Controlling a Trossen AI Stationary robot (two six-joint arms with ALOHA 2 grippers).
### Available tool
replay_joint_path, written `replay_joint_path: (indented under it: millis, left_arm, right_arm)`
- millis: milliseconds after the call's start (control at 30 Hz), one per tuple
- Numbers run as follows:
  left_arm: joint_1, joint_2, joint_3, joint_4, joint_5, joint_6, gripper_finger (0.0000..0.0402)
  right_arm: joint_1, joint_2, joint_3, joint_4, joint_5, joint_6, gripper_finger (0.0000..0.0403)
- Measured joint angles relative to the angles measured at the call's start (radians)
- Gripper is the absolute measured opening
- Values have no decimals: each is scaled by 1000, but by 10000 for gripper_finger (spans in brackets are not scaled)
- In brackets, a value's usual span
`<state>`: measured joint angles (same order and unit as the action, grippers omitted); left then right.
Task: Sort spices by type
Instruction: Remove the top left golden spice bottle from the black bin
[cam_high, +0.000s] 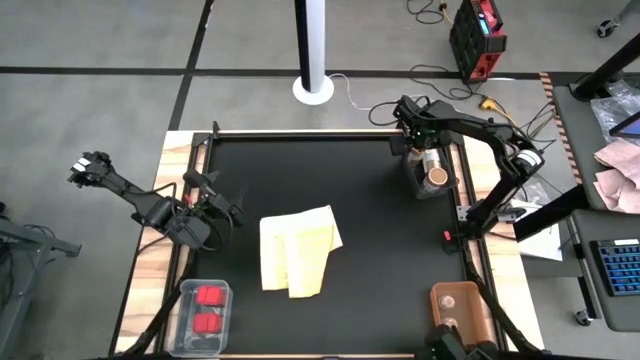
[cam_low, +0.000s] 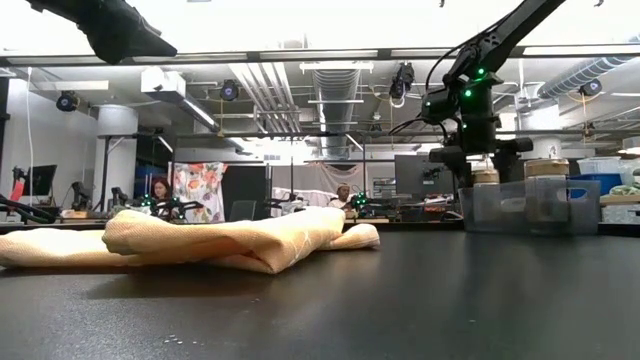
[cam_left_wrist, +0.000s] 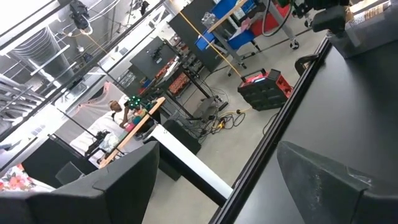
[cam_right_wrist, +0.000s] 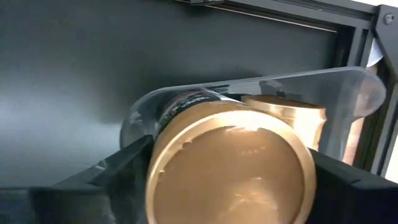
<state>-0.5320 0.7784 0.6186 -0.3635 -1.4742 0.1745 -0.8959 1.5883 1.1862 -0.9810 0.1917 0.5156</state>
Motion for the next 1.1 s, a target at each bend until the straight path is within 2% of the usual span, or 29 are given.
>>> replay_joint_path:
  millis: [133, 433, 700, 933, 1100]
  left_arm:
    - [0, 0, 0, 0, 0, 0, 311]
    - [0, 0, 0, -1, 0, 0, 311]
    - [0, 0, 0, -2, 0, 0, 311]
    - [0, 0, 0, -3, 0, 0, 311]
    - [0, 0, 0, -3, 0, 0, 311]
  right_arm:
    - [1, -2, 0, 3, -2, 17, 274]
    - [1, -15, 14, -19, 12, 37, 274]
    - [4, -72, 163, -125, 21, 44, 274]
    - [54, -97, 233, -119, 44, 61, 274]
    - [157, -94, 233, 12, -17, 38, 274]
